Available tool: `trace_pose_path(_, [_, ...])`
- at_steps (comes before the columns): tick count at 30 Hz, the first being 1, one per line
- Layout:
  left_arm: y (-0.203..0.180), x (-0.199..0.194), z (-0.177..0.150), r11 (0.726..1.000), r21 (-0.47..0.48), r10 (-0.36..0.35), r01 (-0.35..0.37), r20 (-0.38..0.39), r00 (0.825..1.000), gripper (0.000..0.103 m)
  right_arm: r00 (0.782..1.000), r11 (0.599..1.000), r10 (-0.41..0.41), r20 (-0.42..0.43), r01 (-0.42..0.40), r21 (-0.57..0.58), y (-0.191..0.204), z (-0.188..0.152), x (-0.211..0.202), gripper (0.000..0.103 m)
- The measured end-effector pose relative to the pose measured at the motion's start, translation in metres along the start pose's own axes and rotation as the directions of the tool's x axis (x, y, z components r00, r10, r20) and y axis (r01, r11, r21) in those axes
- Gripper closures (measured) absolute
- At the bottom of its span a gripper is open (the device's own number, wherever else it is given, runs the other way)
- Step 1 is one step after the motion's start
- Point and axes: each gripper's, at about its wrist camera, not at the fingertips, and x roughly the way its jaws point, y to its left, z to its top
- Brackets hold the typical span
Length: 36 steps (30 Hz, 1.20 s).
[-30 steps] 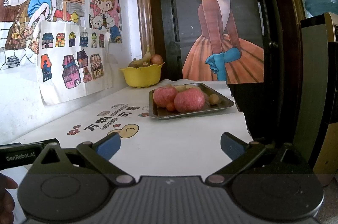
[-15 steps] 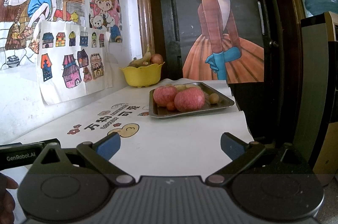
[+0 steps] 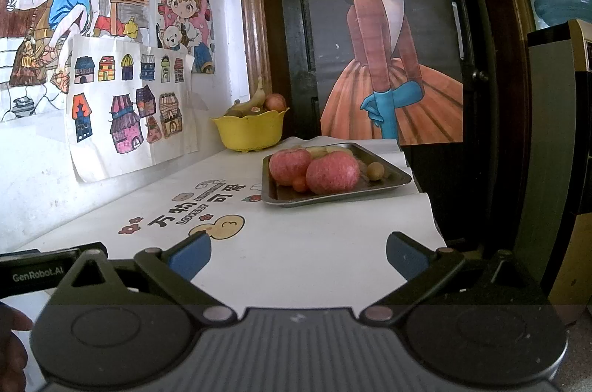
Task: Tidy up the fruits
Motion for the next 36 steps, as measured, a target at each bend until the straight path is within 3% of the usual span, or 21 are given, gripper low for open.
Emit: trace_pose_path(36, [-0.0034, -0.0012, 0.0015, 1.0, 0.008, -0.013, 0.013, -0.019, 1.0, 0.001, 1.0, 1.0, 0.004, -0.008, -0.004, -0.001, 0.0086, -0.0063, -0.0018, 0.0])
